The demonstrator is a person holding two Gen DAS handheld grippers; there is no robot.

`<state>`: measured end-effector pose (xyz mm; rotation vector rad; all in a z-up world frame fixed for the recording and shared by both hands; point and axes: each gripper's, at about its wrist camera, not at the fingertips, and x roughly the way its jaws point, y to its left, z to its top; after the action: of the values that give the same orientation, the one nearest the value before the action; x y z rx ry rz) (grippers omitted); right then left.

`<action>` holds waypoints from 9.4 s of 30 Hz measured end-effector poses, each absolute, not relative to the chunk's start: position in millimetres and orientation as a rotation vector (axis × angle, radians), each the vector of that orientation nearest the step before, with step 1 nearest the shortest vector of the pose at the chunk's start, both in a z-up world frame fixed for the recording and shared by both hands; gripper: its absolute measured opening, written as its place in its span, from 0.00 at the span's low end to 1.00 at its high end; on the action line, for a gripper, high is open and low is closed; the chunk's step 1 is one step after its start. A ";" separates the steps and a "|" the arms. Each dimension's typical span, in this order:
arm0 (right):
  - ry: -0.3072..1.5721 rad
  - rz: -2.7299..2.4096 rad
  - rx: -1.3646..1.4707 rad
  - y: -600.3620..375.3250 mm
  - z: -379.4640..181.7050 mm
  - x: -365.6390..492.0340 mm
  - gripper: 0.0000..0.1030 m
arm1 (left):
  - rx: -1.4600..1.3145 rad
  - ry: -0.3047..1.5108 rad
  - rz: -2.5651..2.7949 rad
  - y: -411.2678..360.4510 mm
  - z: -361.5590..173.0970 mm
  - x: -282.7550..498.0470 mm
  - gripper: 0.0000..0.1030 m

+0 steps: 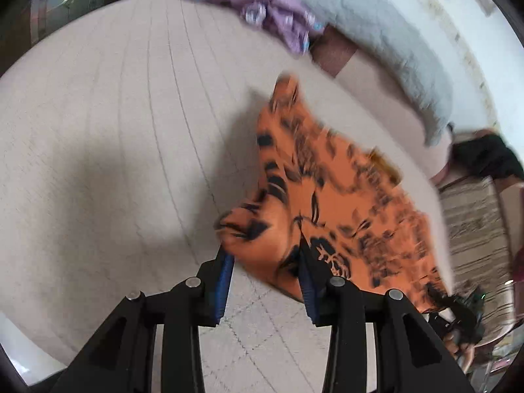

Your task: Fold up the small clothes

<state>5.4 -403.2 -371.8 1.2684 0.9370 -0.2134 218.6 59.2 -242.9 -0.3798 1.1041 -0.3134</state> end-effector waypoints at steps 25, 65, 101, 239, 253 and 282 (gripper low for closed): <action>0.918 -0.163 1.009 -413.9 -370.3 161.3 0.36 | 0.029 1.072 -0.198 -32.2 -281.1 328.2 0.49; 0.748 -0.268 1.400 -367.9 -378.3 -24.2 0.64 | -0.023 1.106 -0.299 14.7 -289.2 248.3 0.75; 1.053 0.128 0.635 -59.6 -282.7 172.8 0.26 | -0.215 0.905 0.205 197.6 -246.3 274.9 0.88; 0.987 0.270 0.822 -249.4 -300.5 144.7 0.68 | 0.246 0.694 -0.122 -1.6 -218.3 218.1 1.00; 0.951 0.278 0.854 -246.8 -302.2 140.4 0.66 | 0.277 0.706 -0.091 -3.2 -227.6 218.1 1.00; 0.959 0.230 0.775 -254.8 -324.4 298.1 0.30 | 0.344 0.855 -0.033 7.8 -267.3 244.1 1.00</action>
<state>298.1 -254.8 -324.4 0.7749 0.9594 0.2298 244.1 7.8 -267.3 0.3445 0.8547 -0.0334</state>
